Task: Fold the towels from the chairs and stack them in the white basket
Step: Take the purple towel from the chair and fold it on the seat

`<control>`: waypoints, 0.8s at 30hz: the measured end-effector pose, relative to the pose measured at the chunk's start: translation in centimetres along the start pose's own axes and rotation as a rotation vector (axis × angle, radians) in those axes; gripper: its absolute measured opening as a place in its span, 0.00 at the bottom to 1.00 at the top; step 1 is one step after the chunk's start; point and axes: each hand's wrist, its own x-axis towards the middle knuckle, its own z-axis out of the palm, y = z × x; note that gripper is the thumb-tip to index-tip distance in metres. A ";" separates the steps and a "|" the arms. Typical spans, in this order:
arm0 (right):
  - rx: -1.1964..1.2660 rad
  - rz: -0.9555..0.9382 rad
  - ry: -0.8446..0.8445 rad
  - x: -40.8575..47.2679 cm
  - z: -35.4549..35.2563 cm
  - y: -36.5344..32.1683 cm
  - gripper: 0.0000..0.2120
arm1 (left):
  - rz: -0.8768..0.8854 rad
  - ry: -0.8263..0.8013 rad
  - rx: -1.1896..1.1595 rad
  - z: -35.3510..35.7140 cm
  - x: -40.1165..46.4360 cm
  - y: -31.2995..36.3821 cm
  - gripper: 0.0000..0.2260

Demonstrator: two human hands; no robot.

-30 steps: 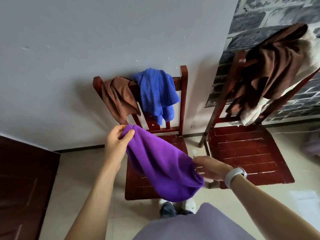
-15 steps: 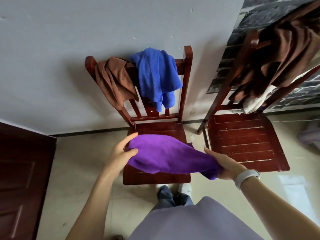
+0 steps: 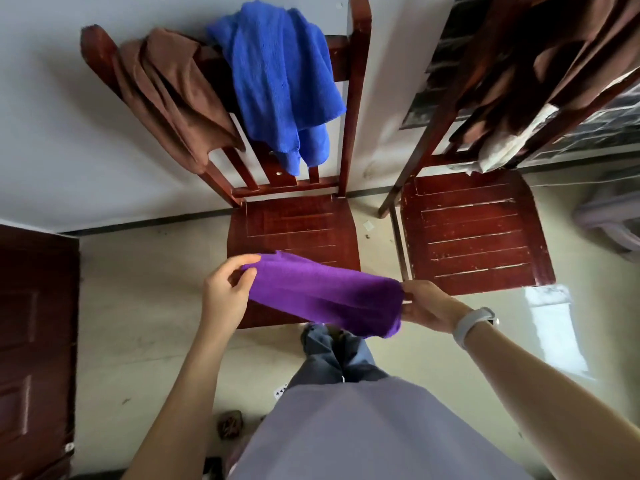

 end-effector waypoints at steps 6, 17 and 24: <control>0.318 -0.284 0.111 -0.4 0.6 -1.5 0.10 | 0.009 0.047 0.136 -0.2 0.5 -0.6 0.13; -0.032 -0.506 0.405 -2.4 -2.6 -4.1 0.14 | -0.039 0.076 0.339 -1.0 1.2 -1.3 0.16; -0.896 -0.500 0.348 -2.9 -3.1 -3.9 0.16 | -0.080 0.026 0.312 -1.1 0.1 -2.3 0.09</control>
